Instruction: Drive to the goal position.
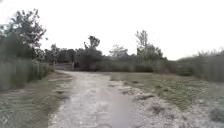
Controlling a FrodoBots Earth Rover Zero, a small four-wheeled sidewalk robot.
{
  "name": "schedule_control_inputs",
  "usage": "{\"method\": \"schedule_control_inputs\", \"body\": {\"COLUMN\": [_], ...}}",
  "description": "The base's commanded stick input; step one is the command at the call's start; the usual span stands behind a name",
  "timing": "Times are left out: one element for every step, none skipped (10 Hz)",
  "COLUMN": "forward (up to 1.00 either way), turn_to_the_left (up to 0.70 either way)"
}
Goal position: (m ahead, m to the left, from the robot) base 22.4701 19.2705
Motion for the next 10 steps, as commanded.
{"method": "schedule_control_inputs", "body": {"forward": [0.70,0.70,0.70,0.70,0.70,0.70,0.70,0.70,0.70,0.70], "turn_to_the_left": [0.31,0.00,0.00,0.00,0.00,0.00,0.00,0.00,0.00,0.00]}}
